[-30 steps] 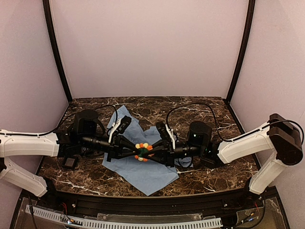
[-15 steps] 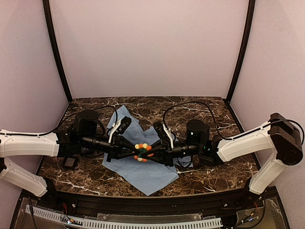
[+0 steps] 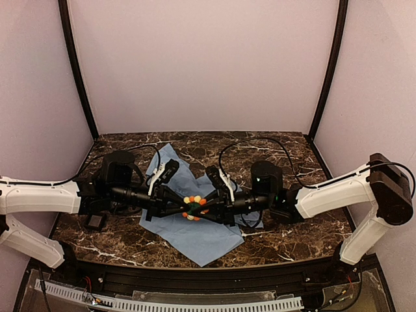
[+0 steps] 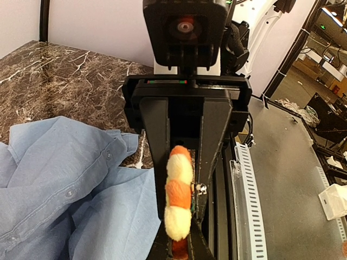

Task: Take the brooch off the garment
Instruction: Close the brooch.

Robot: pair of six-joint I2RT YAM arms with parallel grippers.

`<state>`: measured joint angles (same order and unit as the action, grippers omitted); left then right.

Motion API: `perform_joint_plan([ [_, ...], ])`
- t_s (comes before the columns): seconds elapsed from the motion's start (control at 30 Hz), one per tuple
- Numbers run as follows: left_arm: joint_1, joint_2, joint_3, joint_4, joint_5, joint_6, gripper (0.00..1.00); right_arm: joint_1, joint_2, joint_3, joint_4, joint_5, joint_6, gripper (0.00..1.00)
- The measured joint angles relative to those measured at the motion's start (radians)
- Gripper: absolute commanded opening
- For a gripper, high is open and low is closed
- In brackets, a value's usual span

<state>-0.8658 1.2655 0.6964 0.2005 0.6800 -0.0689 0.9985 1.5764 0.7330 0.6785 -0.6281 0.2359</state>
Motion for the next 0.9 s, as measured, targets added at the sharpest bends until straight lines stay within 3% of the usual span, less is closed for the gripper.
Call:
perform_joint_plan([
  [0.9, -0.002, 0.005, 0.0, 0.039, -0.016, 0.0, 0.01, 0.005, -0.011, -0.003, 0.018, 0.053, -0.014, 0.23],
])
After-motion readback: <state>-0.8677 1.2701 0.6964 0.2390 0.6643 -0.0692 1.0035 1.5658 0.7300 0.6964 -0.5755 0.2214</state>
